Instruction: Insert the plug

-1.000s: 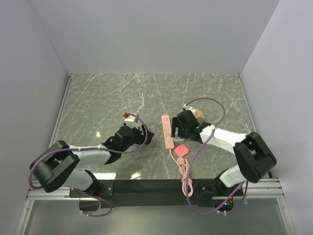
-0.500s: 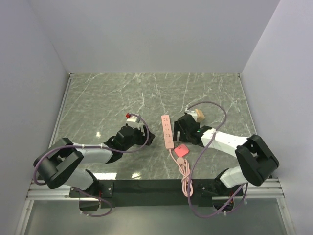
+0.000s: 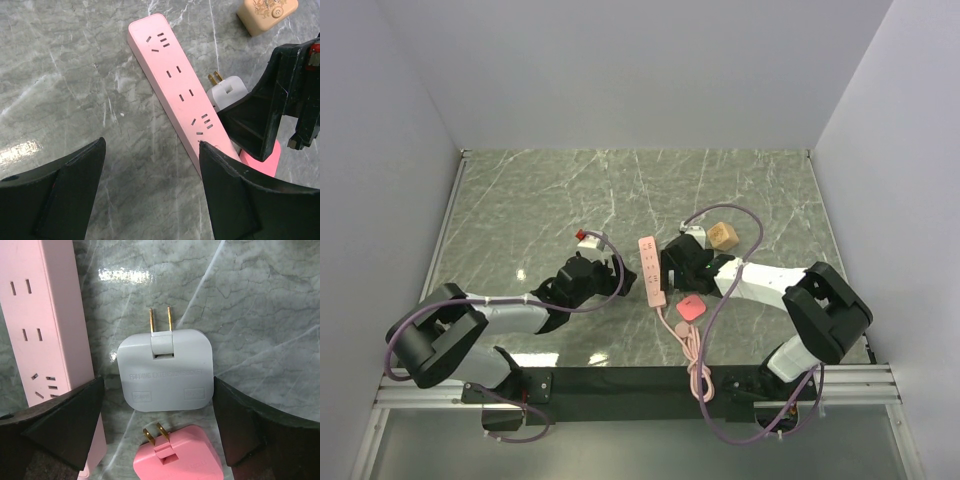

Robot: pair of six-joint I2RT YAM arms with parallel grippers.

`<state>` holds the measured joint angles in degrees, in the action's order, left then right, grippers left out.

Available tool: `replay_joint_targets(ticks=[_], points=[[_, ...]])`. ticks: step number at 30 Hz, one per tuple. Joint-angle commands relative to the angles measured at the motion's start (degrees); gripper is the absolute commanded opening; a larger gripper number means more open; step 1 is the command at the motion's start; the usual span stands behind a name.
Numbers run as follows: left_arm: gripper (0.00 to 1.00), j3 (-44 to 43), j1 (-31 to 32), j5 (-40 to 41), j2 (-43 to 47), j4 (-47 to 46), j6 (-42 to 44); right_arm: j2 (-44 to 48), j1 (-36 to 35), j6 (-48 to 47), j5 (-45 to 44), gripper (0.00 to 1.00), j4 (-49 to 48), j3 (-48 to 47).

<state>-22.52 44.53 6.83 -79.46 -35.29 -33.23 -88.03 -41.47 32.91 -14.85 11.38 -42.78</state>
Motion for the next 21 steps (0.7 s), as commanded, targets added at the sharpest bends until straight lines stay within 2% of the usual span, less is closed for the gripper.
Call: replay_joint_targets(ticks=[1,5,8,12,14,15,18,21], points=[[0.81,-0.77,-0.15,0.20,1.06,-1.19,0.63,-1.27,-0.36,1.90,-1.40,0.95,3.12,-0.02],[0.81,-0.50,-0.15,0.11,1.41,-1.45,0.63,-0.91,0.69,1.55,0.61,0.95,1.90,0.95],[0.81,-0.42,-0.15,-0.15,1.59,-1.45,0.63,-2.14,1.48,0.76,3.68,0.89,0.67,1.21],[0.81,-0.59,-0.15,0.29,2.03,-1.36,1.24,-3.29,1.57,-0.03,5.88,0.50,0.58,1.57],[0.81,-0.85,-0.15,0.38,2.12,-1.36,1.77,-2.94,1.57,-0.74,6.06,0.39,1.10,1.13],[0.81,-1.12,-0.32,0.38,2.20,-1.28,2.46,-2.50,1.57,-1.00,6.24,0.27,1.36,0.86],[0.81,-2.43,-0.41,-0.67,2.82,-1.27,3.96,1.44,1.57,-4.50,5.98,0.16,3.38,-1.24],[0.81,-2.18,-2.59,-5.83,5.88,-3.02,3.36,8.82,1.66,-13.53,6.06,0.15,4.62,-2.92]])
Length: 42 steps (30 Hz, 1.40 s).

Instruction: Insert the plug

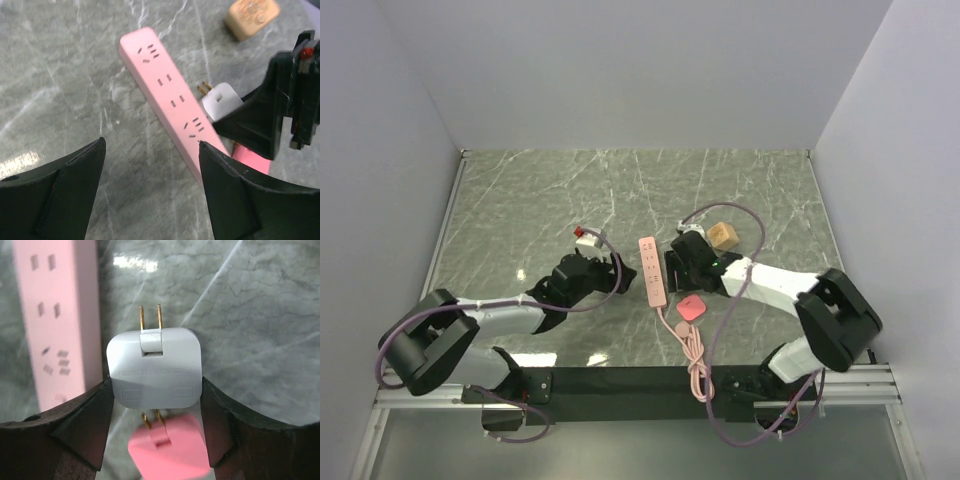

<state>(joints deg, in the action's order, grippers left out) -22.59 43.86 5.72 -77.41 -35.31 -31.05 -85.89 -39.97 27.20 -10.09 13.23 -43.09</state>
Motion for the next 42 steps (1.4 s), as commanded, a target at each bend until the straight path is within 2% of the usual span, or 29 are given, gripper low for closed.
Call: replay_joint_targets(ticks=[1,3,8,13,16,23,35,37,38,39,42], points=[[0.81,-1.93,-2.89,-6.58,4.71,-3.53,0.64,10.87,0.24,-9.87,1.65,0.14,2.59,-2.35],[0.81,-1.67,-5.17,-11.31,7.25,-4.06,-1.20,15.03,0.06,-15.22,3.49,0.15,0.83,-0.78],[0.81,-4.04,-5.98,-19.50,9.64,-0.64,-3.31,25.84,-0.37,-21.92,13.22,0.15,-3.55,3.18],[0.81,-3.08,-6.33,-29.07,10.08,-7.48,-10.34,31.21,-3.70,-26.67,17.82,0.14,-5.15,5.30],[0.81,-2.99,-6.33,-32.25,9.30,-11.70,-13.59,32.18,-5.47,-26.67,18.70,0.14,-5.50,5.47],[0.81,-4.74,-6.33,-36.91,2.88,-14.08,-17.28,31.92,-8.11,-28.52,17.91,0.14,-5.85,5.04],[0.79,-6.24,-6.06,-42.71,-3.18,-19.79,-20.01,29.38,-9.78,-30.71,20.98,0.14,-8.57,3.98],[0.73,-6.41,-5.98,-43.94,-3.89,-20.59,-20.37,28.85,-9.87,-30.80,21.07,0.14,-8.84,3.98],[0.68,-6.76,-5.98,-44.03,-4.41,-20.07,-20.28,28.58,-9.96,-30.72,20.55,0.14,-8.93,3.89],[0.56,-6.94,-5.98,-44.30,-4.77,-19.89,-20.19,28.32,-9.96,-30.80,20.28,0.14,-8.84,3.80],[0.45,-7.03,-5.98,-45.79,-6.00,-20.84,-20.63,28.84,-9.96,-30.63,20.37,0.15,-9.19,4.15]])
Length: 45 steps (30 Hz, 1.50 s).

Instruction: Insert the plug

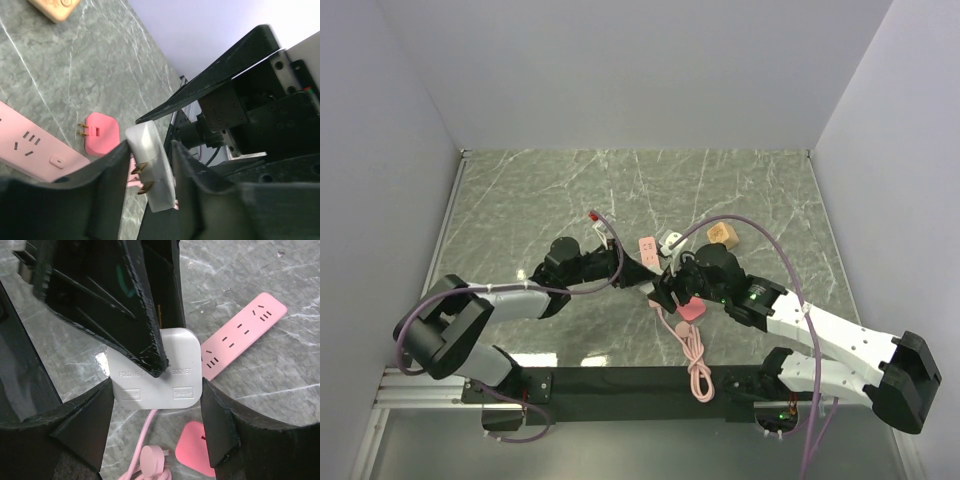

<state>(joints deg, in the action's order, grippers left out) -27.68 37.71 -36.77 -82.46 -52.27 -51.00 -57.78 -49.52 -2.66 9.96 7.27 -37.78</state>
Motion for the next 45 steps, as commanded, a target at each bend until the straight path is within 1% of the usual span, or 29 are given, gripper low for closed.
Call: replay_joint_targets(ticks=[1,4,8,10,11,12,13,15,16,17,18,19,20,22,23,24,25,26,27,28,33,34,39,43,45], points=[[0.42,-2.02,0.17,-4.00,-1.30,-4.41,-1.02,0.91,-0.40,-0.69,0.33,0.15,-3.40,-1.16],[0.37,-2.20,0.25,-6.02,-3.32,-7.57,-2.69,1.70,-0.40,-0.68,0.15,0.15,-3.57,-0.89],[0.30,-1.94,0.25,-8.31,-5.69,-11.35,-4.89,2.58,-0.40,-0.34,-1.08,0.17,-3.05,-0.72],[0.21,-1.85,0.25,-8.49,-5.96,-12.67,-5.33,3.11,-0.40,0.11,-2.30,0.20,-3.22,-0.54],[0.13,-1.76,0.17,-8.66,-5.96,-12.85,-5.51,3.20,-0.32,0.54,-2.74,0.26,-3.31,-0.28],[0.01,-1.50,0.17,-8.40,-5.79,-13.38,-5.86,3.46,-0.40,0.98,-3.36,0.35,-3.31,-0.36],[0.01,-1.41,0.17,-7.71,-5.18,-13.21,-5.51,3.55,-0.32,1.94,-4.15,0.52,-3.31,-0.63],[0.00,-1.58,-0.01,-6.82,-4.04,-11.46,-4.20,3.55,-0.32,2.56,-5.20,0.56,-3.22,-0.89],[0.00,-0.89,-0.36,-4.73,-3.16,-10.67,-2.45,3.64,-0.14,2.57,-6.08,0.60,-3.22,-1.24],[0.00,-0.27,-1.49,-2.97,-0.97,-9.35,-1.74,3.55,-0.14,4.74,-7.39,0.73,-3.14,-1.85],[0.00,0.34,-2.55,-1.65,0.18,-8.91,-1.30,3.46,-0.14,5.55,-8.28,0.81,-2.96,-2.38],[0.00,1.39,-3.69,0.19,1.23,-8.47,-1.12,3.55,0.21,6.43,-9.07,0.85,-2.70,-2.82],[0.00,1.92,-6.14,0.82,3.25,-8.55,-1.12,4.42,0.91,8.61,-10.90,0.86,-2.87,-3.35],[0.00,3.15,-8.00,2.14,5.28,-8.81,-0.94,5.74,2.31,10.82,-10.92,0.87,-4.62,-3.09],[0.00,3.33,-8.96,3.19,7.11,-8.90,-0.59,7.40,4.15,13.87,-10.92,0.87,-5.85,-2.39],[0.00,3.25,-8.97,3.55,7.83,-8.20,0.02,8.37,5.30,15.30,-7.96,0.87,-7.17,-1.78],[0.00,2.90,-8.97,3.64,8.45,-8.28,0.81,9.17,6.44,18.01,-5.67,0.87,-11.27,-0.38],[0.00,2.98,-8.97,3.12,8.80,-9.07,0.56,9.96,7.32,18.73,-3.13,0.87,-13.22,0.16],[0.00,3.16,-8.97,2.68,8.89,-12.12,0.03,9.97,8.46,19.61,-0.75,0.87,-14.64,0.34],[0.00,3.51,-8.97,2.41,8.80,-13.28,-0.84,9.71,8.99,20.58,3.45,0.87,-16.83,0.34],[0.00,4.13,-8.97,-2.15,8.36,-19.26,-2.69,6.72,11.45,26.55,15.08,0.87,-22.55,-0.10],[0.00,4.65,-8.97,-2.42,8.62,-21.27,-3.57,6.37,12.77,27.78,18.66,0.86,-24.82,0.68],[0.00,4.83,-8.97,-4.09,9.86,-22.78,-4.80,5.22,15.06,28.93,23.26,0.85,-29.41,3.15],[0.00,5.36,-8.45,-6.20,9.16,-27.70,-8.84,2.94,15.85,29.20,24.93,0.84,-31.87,3.59],[0.00,5.18,-8.01,-6.38,9.07,-27.18,-8.85,2.23,15.94,29.81,26.42,0.84,-33.63,4.03]])
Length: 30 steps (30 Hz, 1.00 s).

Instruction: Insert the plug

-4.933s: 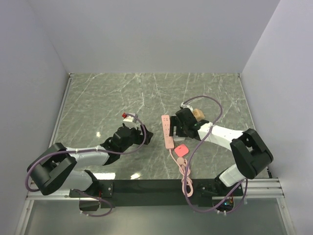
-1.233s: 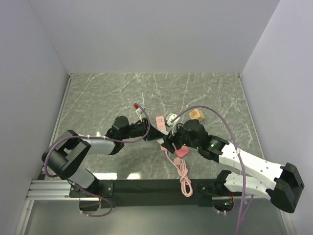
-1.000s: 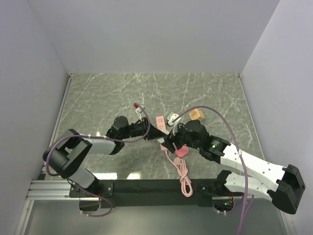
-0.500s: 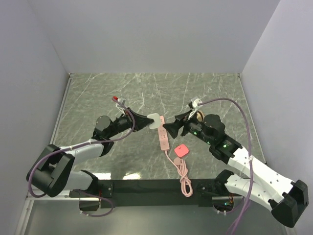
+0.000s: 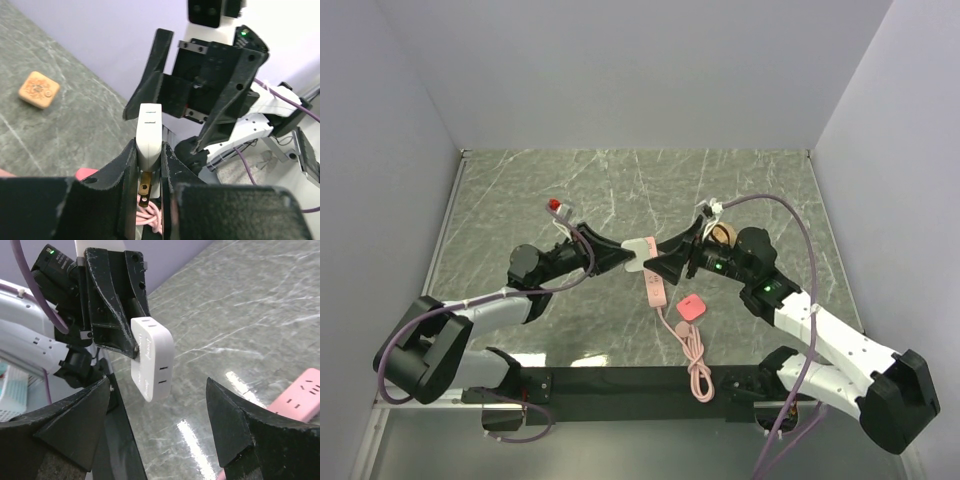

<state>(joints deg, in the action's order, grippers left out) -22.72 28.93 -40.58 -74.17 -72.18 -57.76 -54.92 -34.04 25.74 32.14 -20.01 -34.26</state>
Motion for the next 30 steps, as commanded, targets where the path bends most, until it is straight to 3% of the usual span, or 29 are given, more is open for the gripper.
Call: replay_joint_targets(ticks=[1,9,10,15,18,19,21,23,26,27,30], points=[[0.00,0.05,1.21,-2.49,0.78,-7.18,-2.18,-0.81,0.38,2.03,4.77,0.83,-7.92,1.03],[0.00,-1.36,4.38,-1.88,1.66,-4.11,-0.08,-2.21,0.47,4.23,8.37,0.66,-13.64,2.44],[0.00,-1.36,4.73,-1.79,1.75,-4.28,0.01,-2.39,0.47,5.02,9.51,0.56,-15.57,2.88],[0.00,-1.62,5.00,-1.35,1.92,-3.58,0.54,-3.71,0.38,5.11,11.28,0.36,-15.85,2.62],[0.00,-1.71,5.26,-0.82,1.75,-3.23,1.07,-3.36,0.38,5.11,12.06,0.03,-15.76,2.97],[0.01,-1.80,5.35,-0.73,1.31,-3.23,1.07,-3.27,0.47,5.11,12.16,0.00,-15.67,3.06],[0.20,-2.15,5.35,-0.56,0.87,-2.44,1.50,-2.92,0.47,4.59,12.16,0.00,-14.28,3.06],[0.53,-2.50,5.35,0.84,1.48,-0.51,2.47,-1.52,0.55,2.40,10.59,0.00,-10.51,1.75],[0.66,-2.33,5.26,7.84,6.13,11.15,8.34,1.29,1.87,-1.39,6.45,0.00,-1.89,-0.80],[0.74,-2.50,5.26,9.97,7.80,18.32,10.19,2.35,2.40,-1.65,5.14,0.00,-0.92,-0.98],[0.78,-2.77,5.17,17.97,13.43,27.16,16.87,5.16,3.98,-3.41,3.20,0.00,5.21,-2.21]])
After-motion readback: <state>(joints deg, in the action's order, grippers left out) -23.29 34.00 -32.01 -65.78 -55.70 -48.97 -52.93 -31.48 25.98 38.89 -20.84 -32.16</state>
